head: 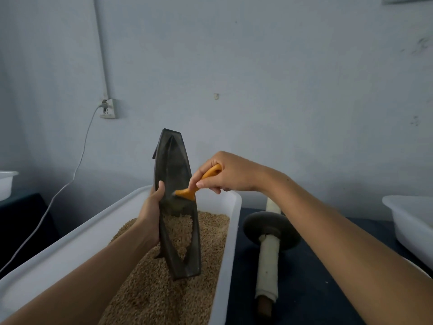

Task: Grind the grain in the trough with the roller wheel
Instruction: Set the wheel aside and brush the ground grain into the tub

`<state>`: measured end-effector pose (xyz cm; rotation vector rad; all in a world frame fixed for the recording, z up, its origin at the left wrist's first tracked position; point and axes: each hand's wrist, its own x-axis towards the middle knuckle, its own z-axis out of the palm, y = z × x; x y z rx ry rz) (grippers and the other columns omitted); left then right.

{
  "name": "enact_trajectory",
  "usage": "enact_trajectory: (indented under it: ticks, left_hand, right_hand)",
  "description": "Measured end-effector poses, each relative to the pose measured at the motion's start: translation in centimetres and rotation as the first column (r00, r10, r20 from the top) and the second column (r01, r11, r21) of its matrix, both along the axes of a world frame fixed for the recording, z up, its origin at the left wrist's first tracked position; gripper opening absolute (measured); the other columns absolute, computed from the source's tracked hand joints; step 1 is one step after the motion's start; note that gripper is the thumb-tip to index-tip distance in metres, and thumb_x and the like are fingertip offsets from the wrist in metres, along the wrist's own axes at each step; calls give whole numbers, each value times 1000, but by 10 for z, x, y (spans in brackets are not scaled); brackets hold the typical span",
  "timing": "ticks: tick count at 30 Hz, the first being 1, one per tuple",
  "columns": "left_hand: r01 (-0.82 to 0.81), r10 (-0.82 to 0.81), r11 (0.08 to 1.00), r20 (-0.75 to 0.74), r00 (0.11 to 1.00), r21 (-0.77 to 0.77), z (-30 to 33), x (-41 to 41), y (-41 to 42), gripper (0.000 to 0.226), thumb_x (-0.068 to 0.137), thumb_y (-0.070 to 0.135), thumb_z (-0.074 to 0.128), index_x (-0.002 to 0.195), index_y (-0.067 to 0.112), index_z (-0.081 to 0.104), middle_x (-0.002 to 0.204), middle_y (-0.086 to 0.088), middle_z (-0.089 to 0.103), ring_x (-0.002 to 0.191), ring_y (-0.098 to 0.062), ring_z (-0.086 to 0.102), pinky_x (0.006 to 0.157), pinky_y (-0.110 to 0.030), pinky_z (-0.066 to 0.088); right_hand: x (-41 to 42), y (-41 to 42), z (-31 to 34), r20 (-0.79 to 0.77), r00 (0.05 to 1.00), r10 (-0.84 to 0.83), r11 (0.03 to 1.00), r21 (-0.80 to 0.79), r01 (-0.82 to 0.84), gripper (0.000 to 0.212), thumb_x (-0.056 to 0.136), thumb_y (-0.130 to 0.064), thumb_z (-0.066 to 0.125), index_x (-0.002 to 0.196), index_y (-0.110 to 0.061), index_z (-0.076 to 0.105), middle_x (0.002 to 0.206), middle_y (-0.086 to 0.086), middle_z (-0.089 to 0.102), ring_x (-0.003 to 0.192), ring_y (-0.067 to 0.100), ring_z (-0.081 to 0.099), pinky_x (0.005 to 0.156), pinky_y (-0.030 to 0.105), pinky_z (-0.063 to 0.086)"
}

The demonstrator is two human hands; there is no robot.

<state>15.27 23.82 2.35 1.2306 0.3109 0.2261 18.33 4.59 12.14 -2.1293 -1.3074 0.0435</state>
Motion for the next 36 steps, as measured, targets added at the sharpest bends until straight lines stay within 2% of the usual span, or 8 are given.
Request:
enact_trajectory:
  ticks: [3, 5, 9, 12, 23, 27, 31, 36]
  left_hand:
    - [-23, 22, 999, 22, 999, 43, 0, 1, -1, 58, 90, 59, 43, 129, 17, 53, 108, -14, 67, 94, -30, 64, 69, -37, 49]
    - [-25, 22, 998, 39, 999, 65, -1, 1, -1, 58, 91, 58, 42, 134, 19, 49, 108, -14, 67, 93, -29, 65, 65, -36, 48]
    - [39, -40, 997, 18, 999, 66, -6, 5, 1, 71, 87, 66, 40, 141, 20, 41, 123, -17, 60, 108, -35, 59, 90, -47, 48]
    - [5, -8, 995, 29, 1000, 96, -7, 8, 3, 68, 87, 65, 39, 143, 26, 38, 137, -10, 51, 121, -33, 51, 104, -52, 38]
    - [-35, 25, 992, 84, 996, 120, -6, 7, 0, 61, 89, 62, 39, 144, 35, 30, 138, -11, 50, 117, -36, 54, 101, -56, 40]
    - [-68, 50, 989, 131, 990, 134, -7, 7, -1, 58, 91, 58, 41, 144, 38, 30, 146, -6, 40, 128, -33, 44, 105, -54, 36]
    - [-77, 56, 988, 160, 986, 130, -7, 7, 1, 56, 93, 54, 41, 144, 31, 33, 146, -5, 41, 131, -31, 42, 107, -52, 34]
    - [-89, 59, 985, 199, 978, 146, -5, 6, -2, 55, 94, 53, 39, 146, 36, 27, 150, 0, 35, 134, -29, 37, 109, -53, 30]
  right_hand:
    - [0, 9, -15, 86, 996, -20, 998, 66, 14, 15, 92, -14, 62, 101, -16, 74, 66, -18, 63, 52, -2, 52, 54, 8, 41]
    - [-3, 15, -28, 63, 998, 2, 992, 122, -10, 14, 91, -15, 64, 101, -13, 74, 76, -9, 67, 56, -1, 53, 58, 10, 43]
    - [-5, 16, -47, -14, 999, 37, 968, 247, -33, 20, 91, -21, 64, 101, -6, 73, 73, 12, 66, 54, 7, 51, 55, 10, 39]
    - [-4, 9, -47, -97, 994, 47, 980, 195, -28, 23, 94, -20, 60, 101, -2, 72, 62, 10, 57, 52, 9, 47, 53, 11, 37]
    - [-13, 13, -43, 8, 1000, 4, 959, 282, -6, 20, 95, -20, 60, 89, -6, 73, 64, 2, 63, 55, 7, 54, 61, 17, 45]
    - [-13, 14, -61, -141, 989, -52, 948, 305, 93, 27, 98, -20, 55, 89, -1, 72, 57, 5, 59, 47, 8, 52, 58, 15, 44]
    - [-13, -1, -53, -294, 955, 50, 986, 165, -1, 24, 96, -16, 57, 93, 3, 70, 59, 11, 56, 46, 16, 47, 42, 15, 38]
    - [-16, -8, -38, -250, 967, 48, 965, 261, 19, 16, 95, -14, 58, 90, -7, 72, 64, 14, 59, 47, 13, 49, 42, 15, 38]
